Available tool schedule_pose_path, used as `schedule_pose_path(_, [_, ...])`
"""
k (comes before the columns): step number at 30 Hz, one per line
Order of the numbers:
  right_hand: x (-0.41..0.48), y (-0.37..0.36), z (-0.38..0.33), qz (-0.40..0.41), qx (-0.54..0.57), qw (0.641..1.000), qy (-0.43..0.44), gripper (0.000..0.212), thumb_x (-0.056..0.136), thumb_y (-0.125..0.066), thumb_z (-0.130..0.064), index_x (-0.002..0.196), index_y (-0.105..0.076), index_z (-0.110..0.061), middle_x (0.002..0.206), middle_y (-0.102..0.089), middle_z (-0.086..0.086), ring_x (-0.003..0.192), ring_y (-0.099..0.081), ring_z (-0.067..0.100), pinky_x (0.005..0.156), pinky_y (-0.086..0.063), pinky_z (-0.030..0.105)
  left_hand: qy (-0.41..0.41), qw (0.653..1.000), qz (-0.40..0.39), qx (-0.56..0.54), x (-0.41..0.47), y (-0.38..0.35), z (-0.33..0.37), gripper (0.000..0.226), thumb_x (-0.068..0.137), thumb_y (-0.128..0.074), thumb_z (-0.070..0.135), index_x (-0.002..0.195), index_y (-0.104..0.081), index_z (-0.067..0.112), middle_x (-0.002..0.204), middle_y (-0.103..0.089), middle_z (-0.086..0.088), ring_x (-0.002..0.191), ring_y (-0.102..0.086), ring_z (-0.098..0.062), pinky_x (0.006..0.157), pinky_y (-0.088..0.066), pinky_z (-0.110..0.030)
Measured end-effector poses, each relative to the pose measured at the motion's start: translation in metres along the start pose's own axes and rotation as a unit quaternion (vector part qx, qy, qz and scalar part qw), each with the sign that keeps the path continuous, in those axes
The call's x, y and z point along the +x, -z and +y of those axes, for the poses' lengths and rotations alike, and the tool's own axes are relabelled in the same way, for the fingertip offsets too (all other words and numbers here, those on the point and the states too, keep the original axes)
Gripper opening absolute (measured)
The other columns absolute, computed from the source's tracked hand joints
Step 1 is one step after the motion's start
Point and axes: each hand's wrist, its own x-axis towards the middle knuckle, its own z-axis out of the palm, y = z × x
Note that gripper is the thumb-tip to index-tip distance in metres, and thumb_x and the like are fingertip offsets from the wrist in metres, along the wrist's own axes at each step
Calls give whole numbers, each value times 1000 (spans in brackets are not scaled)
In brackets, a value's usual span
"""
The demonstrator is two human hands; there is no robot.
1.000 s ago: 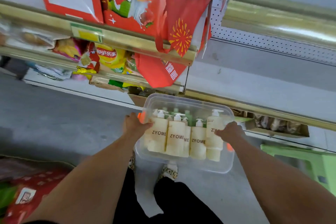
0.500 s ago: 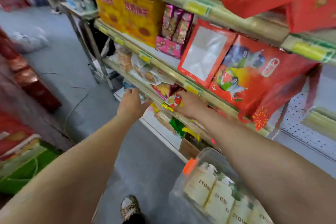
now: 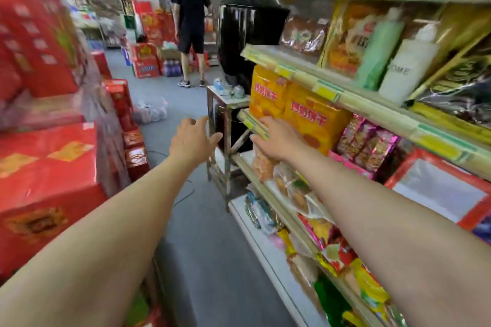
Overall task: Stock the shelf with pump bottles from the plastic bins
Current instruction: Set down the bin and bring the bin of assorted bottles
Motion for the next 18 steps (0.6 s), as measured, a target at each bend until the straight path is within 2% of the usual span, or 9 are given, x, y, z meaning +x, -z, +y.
schedule_pose_path(4, [67,-15,-30,3,17,1000,6,64,91,-55,-56,144,-45,-21,144,-51,6,131,-46,29,102,-45,43,12,1000,8,-12,52,13,-35,68,93,-58,50,149,-37,18,143,-39,-19,130,-43,-38,104,-39,-47])
schedule_pose_path(11, [167,-51,-57,-19,7,999,37,68,89,-61,-54,145,-43,-21,145,-50,6,130,-47,27,102,-45,43,57,998,14,-11,136,2,-92,70,89,-64,48,149,-39,20,140,-41,-20,130,-44,-38,106,-41,-48])
schedule_pose_path(18, [295,-96,-54,-44,20,996,76,62,88,-58,-54,138,-47,-20,134,-54,7,121,-53,29,96,-49,44,111,993,45,7,243,-30,-132,63,92,-59,48,145,-43,17,137,-44,-22,126,-46,-42,105,-42,-49])
